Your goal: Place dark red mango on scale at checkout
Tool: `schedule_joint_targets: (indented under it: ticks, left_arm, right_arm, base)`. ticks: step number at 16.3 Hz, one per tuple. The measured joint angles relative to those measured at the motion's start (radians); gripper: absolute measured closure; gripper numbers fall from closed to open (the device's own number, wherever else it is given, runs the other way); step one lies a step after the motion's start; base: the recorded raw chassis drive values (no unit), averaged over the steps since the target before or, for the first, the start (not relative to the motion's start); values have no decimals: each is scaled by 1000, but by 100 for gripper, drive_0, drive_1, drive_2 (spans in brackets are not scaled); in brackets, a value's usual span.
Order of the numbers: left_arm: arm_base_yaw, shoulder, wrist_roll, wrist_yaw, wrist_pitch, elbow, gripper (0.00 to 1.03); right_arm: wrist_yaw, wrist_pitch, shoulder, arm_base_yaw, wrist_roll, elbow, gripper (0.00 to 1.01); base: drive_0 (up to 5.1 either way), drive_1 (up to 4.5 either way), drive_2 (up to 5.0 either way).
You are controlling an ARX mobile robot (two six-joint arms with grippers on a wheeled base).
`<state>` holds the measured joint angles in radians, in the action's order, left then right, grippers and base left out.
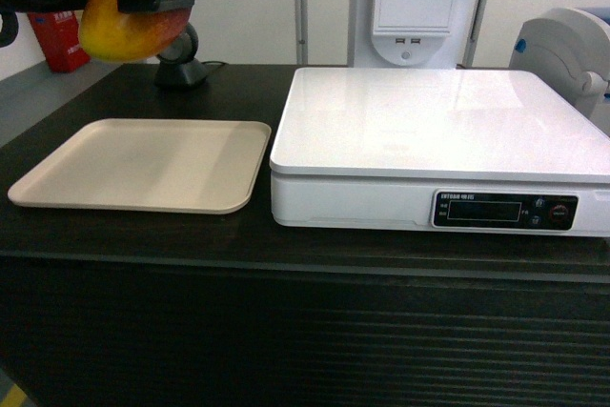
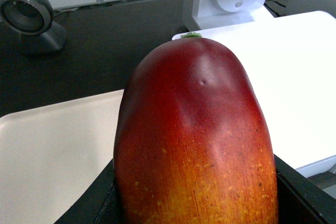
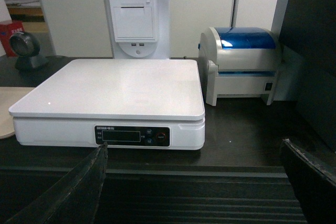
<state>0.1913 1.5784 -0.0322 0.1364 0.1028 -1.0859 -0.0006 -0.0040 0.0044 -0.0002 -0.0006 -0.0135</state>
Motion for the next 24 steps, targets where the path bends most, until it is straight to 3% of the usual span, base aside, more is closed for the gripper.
schedule_joint_targets:
  ticks: [3,6,14,17,20,24]
  left_arm:
    - [20,0,-3,15,-1,-5,42]
    - [64,115,-2,32,-28,-128,42]
    - [240,540,-55,61,-275,-685,43]
    - [260,607,-67,91,-308,-777,43]
    - [269,671,-105,139,-347,-839,43]
    - [268,749,-107,156,-373,-892,43]
  right_arm:
    - [0,0,0,0,0,0,3]
    - [0,0,0,0,0,0,3]
    - [0,0,0,0,0,0,3]
    - [0,0,0,0,0,0,3]
    - [0,0,0,0,0,0,3]
    - [0,0,0,0,0,0,3]
  base:
    - [0,0,0]
    - [0,0,0]
    - [0,0,0]
    - [0,0,0]
    - [0,0,0]
    - [0,0,0]
